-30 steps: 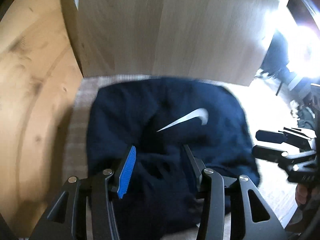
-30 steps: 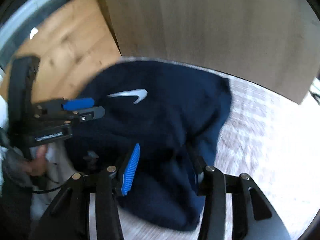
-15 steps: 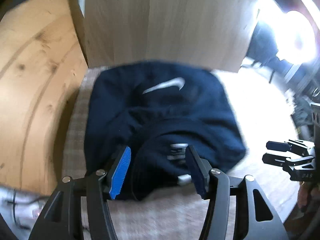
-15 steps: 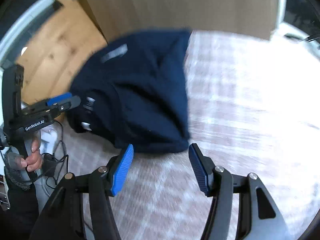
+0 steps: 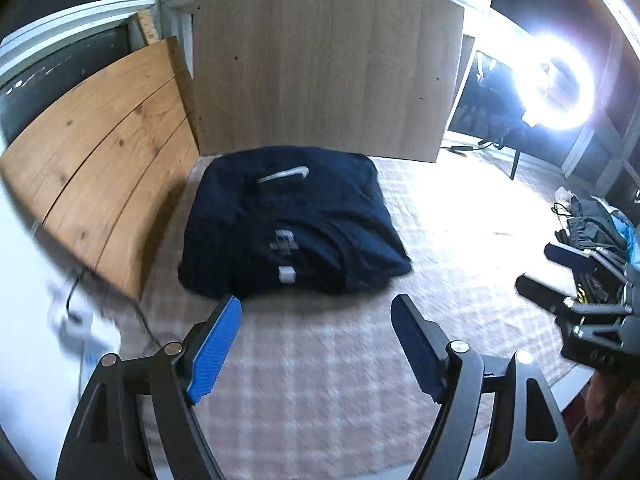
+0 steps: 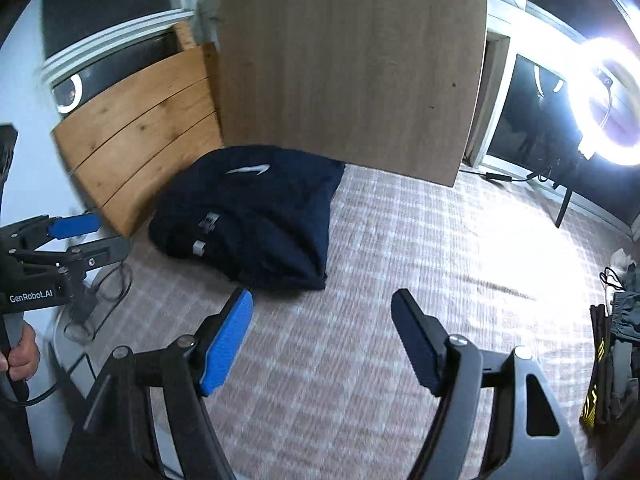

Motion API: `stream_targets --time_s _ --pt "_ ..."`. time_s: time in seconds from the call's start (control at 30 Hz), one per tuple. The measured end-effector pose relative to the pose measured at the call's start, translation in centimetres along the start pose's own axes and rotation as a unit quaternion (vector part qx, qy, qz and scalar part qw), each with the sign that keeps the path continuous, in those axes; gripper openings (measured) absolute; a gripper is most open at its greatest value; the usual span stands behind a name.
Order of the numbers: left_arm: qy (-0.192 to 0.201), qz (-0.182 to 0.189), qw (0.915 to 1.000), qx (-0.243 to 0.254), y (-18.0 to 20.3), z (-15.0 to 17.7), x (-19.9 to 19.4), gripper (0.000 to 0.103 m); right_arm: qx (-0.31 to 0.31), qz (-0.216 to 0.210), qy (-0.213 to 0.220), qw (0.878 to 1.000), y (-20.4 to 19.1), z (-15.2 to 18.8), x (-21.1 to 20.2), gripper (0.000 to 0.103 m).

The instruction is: Fold clothes

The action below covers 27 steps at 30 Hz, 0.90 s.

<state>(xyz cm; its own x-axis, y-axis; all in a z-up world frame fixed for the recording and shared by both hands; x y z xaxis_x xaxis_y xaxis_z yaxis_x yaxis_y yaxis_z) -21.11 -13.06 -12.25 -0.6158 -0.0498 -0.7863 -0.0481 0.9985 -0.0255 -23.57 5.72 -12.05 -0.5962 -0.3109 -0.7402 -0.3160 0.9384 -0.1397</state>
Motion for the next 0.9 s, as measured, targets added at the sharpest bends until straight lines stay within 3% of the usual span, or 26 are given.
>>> stream_targets --time_s 0.17,0.43,0.63,0.9 --pt "-0.002 -0.016 0.9996 -0.022 2.1 3.8 -3.6 0.076 -0.011 -0.024 -0.005 1.000 -0.2 4.1 -3.3 0.071" --pt "0.008 -0.076 0.9970 -0.015 7.2 10.0 -10.2 0.076 -0.021 -0.040 0.001 0.999 1.9 11.5 -10.9 0.071" --pt "0.023 -0.059 0.9980 -0.011 12.0 13.3 -14.9 0.077 -0.027 -0.029 0.013 0.999 3.9 14.8 -14.7 0.071" --pt "0.029 -0.046 0.9984 -0.014 14.6 15.3 -17.5 0.077 -0.021 -0.027 0.021 0.999 5.6 16.7 -17.0 0.072"
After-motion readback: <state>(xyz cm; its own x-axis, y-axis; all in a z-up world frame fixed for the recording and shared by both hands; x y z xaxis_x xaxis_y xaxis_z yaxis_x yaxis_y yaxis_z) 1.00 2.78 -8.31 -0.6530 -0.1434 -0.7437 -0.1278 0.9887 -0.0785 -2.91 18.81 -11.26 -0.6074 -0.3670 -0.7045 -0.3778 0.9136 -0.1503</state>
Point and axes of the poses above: each gripper's, at about its wrist camera, not at the fingertips, and x roughly the way its jaws point, y to its right, z to its underside, the point moved 9 cm from there along x, roughly the way its jaws point, and after that the axes turned 9 degrees about -z, right-handed, at the moved point
